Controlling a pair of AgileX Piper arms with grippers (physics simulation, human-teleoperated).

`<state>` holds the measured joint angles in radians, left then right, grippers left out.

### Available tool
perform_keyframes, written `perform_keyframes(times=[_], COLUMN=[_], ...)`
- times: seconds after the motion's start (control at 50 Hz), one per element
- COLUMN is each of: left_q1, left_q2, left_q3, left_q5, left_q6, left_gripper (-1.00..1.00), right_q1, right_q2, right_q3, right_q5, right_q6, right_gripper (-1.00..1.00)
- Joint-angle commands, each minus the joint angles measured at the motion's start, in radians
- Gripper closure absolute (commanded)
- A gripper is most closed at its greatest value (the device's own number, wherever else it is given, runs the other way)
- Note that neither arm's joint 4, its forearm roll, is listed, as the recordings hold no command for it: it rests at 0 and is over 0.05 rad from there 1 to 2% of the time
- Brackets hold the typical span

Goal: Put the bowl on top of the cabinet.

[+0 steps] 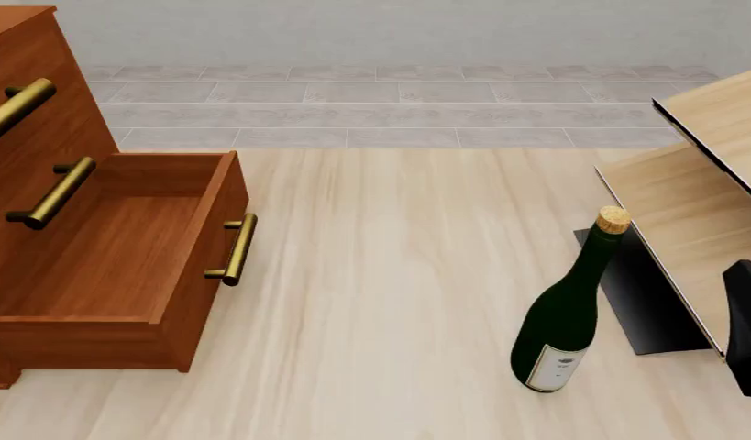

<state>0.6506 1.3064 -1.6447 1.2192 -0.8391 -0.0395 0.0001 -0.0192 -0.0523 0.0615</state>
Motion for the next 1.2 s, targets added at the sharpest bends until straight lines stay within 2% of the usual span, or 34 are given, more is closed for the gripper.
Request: perform_keyframes(times=[0.02, 0.18, 0.2, 0.26, 0.38, 0.4, 0.46, 0.5, 0.58, 0.64, 1.0, 1.2], left_q1=[0.003, 0.017, -0.010, 0.009, -0.021, -0.013, -0.013, -0.001, -0.010, 0.007, -0.009, -0.025], left_q2=[-0.002, -0.012, -0.005, -0.010, 0.000, 0.026, 0.031, 0.016, 0.011, -0.004, -0.046, -0.065], left_q3=[-0.022, -0.085, -0.108, -0.108, -0.176, -0.204, -0.215, -0.211, -0.259, -0.292, -0.323, -0.379], left_q5=[0.001, 0.001, 0.001, 0.001, 0.001, 0.001, 0.001, 0.001, 0.001, 0.001, 0.001, 0.001], left_q6=[-0.004, -0.026, -0.035, -0.029, -0.039, -0.028, -0.026, -0.017, -0.017, 0.008, 0.009, 0.029], left_gripper=[-1.00, -1.00, -1.00, -1.00, -1.00, -1.00, -1.00, -1.00, -1.00, -1.00, -1.00, -1.00], right_q1=[0.002, 0.005, 0.005, 0.005, 0.005, 0.005, 0.005, 0.004, 0.004, 0.005, 0.004, 0.005], right_q2=[0.000, 0.000, 0.000, 0.000, 0.000, 0.000, 0.000, 0.000, 0.000, 0.000, 0.000, 0.000], right_q3=[-0.003, 0.000, 0.001, 0.000, 0.006, 0.006, 0.006, 0.003, 0.003, 0.003, 0.001, 0.001], right_q5=[0.004, 0.001, 0.001, 0.001, -0.006, -0.006, -0.007, -0.004, -0.005, -0.005, -0.003, 0.000], right_q6=[-0.001, -0.002, -0.003, -0.003, -0.004, -0.004, -0.004, -0.003, -0.003, -0.003, -0.009, -0.011], right_gripper=[-1.00, -1.00, -1.00, -1.00, -1.00, -1.00, -1.00, -1.00, -1.00, -1.00, -1.00, -1.00])
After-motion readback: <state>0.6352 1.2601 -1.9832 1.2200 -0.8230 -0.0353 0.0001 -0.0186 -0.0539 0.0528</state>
